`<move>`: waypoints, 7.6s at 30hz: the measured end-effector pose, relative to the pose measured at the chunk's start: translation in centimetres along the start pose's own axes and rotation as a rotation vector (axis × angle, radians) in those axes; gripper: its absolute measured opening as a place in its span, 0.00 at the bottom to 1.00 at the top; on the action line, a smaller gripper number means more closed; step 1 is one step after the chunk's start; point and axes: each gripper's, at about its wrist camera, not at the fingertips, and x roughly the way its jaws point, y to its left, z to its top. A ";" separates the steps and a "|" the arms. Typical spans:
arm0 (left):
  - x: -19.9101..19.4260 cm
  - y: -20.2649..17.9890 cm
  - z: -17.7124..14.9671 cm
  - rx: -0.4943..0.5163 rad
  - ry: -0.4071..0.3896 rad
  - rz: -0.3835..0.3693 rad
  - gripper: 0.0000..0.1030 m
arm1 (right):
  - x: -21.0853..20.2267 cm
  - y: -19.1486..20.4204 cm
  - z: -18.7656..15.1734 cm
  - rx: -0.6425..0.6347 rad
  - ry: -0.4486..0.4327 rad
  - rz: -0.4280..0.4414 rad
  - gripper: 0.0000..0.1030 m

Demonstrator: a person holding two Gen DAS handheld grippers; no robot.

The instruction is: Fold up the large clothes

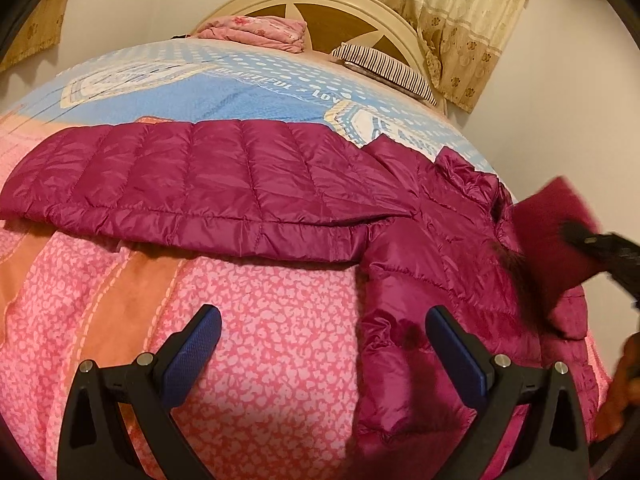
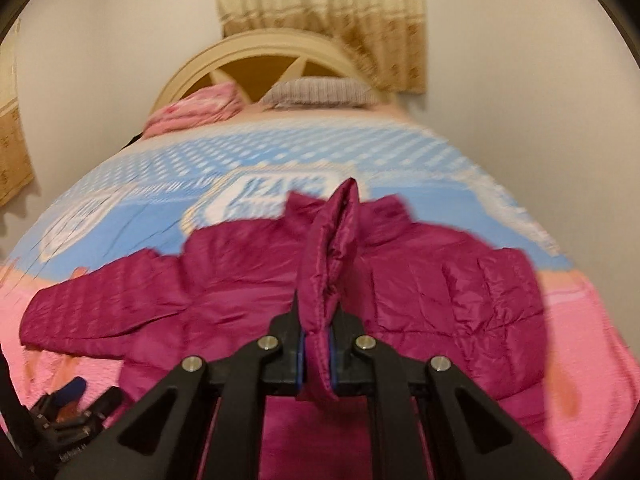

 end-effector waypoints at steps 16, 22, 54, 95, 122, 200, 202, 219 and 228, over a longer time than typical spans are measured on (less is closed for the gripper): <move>0.1 0.4 0.3 -0.022 -0.001 -0.031 0.99 | 5.0 4.5 -2.4 0.071 0.111 0.297 0.67; 0.1 0.3 0.3 -0.017 0.000 -0.026 0.99 | 0.7 3.0 -1.7 0.059 0.004 0.268 0.23; 5.2 -13.9 5.0 0.323 -0.077 0.256 0.99 | 3.6 -18.6 -3.9 0.264 0.146 -0.152 0.24; -1.3 15.3 7.2 -0.413 -0.145 0.518 0.33 | 4.7 -16.3 -5.5 0.144 0.145 -0.162 0.64; -3.7 -21.2 5.8 0.434 -0.322 -0.185 0.09 | 4.3 -16.8 -5.7 0.182 0.128 -0.127 0.64; 7.1 -8.9 5.9 0.088 -0.043 0.098 0.76 | 21.1 -12.1 12.0 0.359 0.378 -0.066 0.72; 7.2 -8.8 5.9 0.089 -0.038 0.090 0.76 | 23.2 -11.5 11.8 0.327 0.441 -0.091 0.72; 6.7 -8.4 5.7 0.076 -0.051 0.066 0.76 | 14.5 -17.2 5.3 0.317 0.455 -0.097 0.11; 6.4 -8.5 6.0 0.079 -0.044 0.061 0.76 | 13.2 -15.3 0.8 0.166 0.186 -0.172 0.09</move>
